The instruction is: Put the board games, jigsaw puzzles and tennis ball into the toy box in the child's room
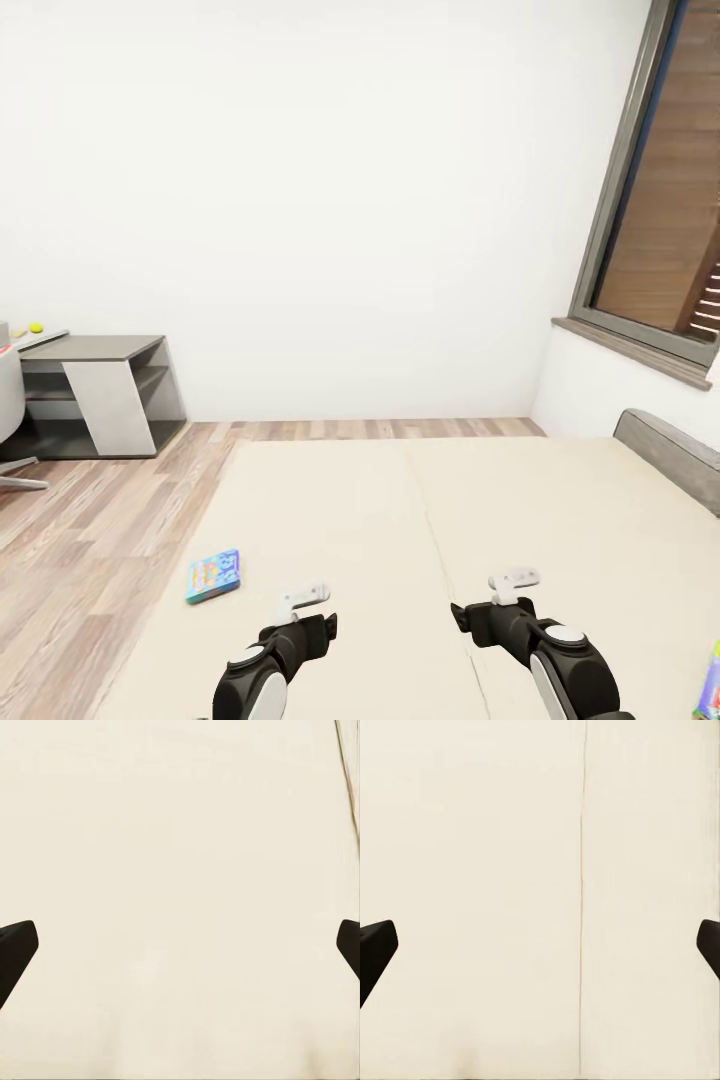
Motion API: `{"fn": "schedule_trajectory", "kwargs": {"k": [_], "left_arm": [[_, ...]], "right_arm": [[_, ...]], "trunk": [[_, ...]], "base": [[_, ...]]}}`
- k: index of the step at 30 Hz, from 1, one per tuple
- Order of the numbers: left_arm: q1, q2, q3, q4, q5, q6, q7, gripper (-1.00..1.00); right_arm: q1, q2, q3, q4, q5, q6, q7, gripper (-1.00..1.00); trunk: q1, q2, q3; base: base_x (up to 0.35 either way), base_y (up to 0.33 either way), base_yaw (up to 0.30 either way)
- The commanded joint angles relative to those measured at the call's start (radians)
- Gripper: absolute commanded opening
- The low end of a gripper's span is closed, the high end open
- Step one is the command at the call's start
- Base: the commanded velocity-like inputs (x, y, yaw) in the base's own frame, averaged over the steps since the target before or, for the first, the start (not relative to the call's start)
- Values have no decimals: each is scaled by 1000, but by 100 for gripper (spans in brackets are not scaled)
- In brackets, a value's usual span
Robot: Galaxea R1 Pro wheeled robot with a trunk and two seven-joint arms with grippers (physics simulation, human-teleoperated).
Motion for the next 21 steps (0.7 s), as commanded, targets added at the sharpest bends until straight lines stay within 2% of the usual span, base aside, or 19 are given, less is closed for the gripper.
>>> {"fn": "schedule_trajectory", "kwargs": {"k": [1, 21], "left_arm": [[-1, 0, -1, -1, 11, 2, 10, 100], [-1, 0, 0, -1, 11, 2, 10, 100]], "right_arm": [[-1, -1, 1, -1, 0, 4, 2, 100], [-1, -1, 1, -2, 0, 4, 2, 100]], "trunk": [[0, -1, -1], [0, -1, -1]], "base": [[0, -275, 0], [0, -270, 0]]}}
